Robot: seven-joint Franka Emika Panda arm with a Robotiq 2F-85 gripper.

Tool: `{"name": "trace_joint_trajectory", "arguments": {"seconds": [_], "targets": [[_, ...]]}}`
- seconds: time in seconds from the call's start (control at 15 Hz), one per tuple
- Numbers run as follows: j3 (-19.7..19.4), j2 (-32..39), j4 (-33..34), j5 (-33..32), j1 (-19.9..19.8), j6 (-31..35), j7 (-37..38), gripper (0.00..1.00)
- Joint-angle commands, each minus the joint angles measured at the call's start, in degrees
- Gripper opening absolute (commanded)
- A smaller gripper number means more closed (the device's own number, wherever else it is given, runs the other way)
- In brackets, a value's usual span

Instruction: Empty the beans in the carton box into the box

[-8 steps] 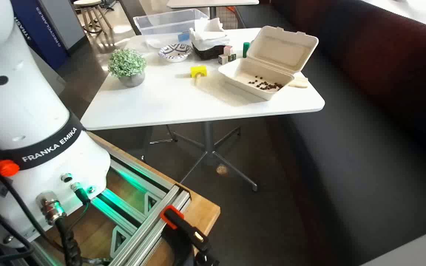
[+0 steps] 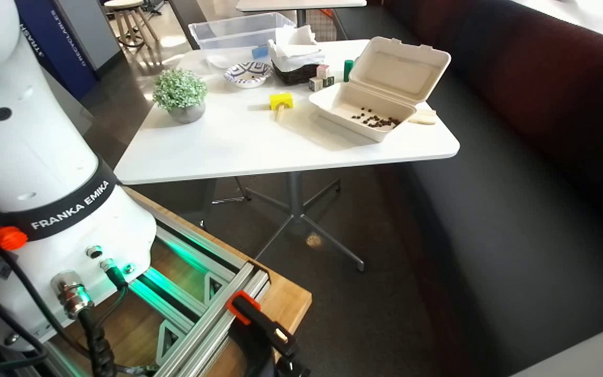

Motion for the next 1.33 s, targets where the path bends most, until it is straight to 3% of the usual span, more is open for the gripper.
{"name": "trace_joint_trajectory", "arguments": {"seconds": [0.0, 0.2, 0.4, 0.47, 0.53, 0.6, 0.8, 0.93, 1.0, 1.07, 1.13, 1.27], "targets": [[-1.5, 0.8, 0.4, -0.5, 0.8, 0.4, -0.2, 1.00], [-6.4, 4.4, 2.6, 0.3, -1.1, 2.3, -3.4, 1.00], [-15.7, 9.4, 5.5, 3.6, -1.8, 1.5, -13.7, 1.00], [-21.2, 12.0, 7.0, 5.2, 0.4, 0.4, -19.5, 1.00], [-24.2, 13.9, 8.6, 6.8, 0.7, -0.4, -23.7, 1.00], [-30.7, 16.1, 10.2, 7.8, 5.0, -1.1, -28.6, 1.00], [-44.3, 20.0, 14.4, 14.6, 13.6, -2.8, -43.4, 1.00], [-51.6, 22.7, 17.9, 22.0, 18.3, -6.1, -52.6, 1.00], [-54.7, 25.8, 20.5, 27.8, 18.8, -8.7, -57.0, 1.00], [-56.5, 28.2, 23.0, 32.1, 19.4, -11.9, -58.2, 1.00], [-44.9, 23.0, 17.4, 26.4, 9.5, -7.1, -54.0, 1.00], [-47.1, 25.8, 20.7, 30.3, 9.6, -10.2, -57.2, 1.00]]}}
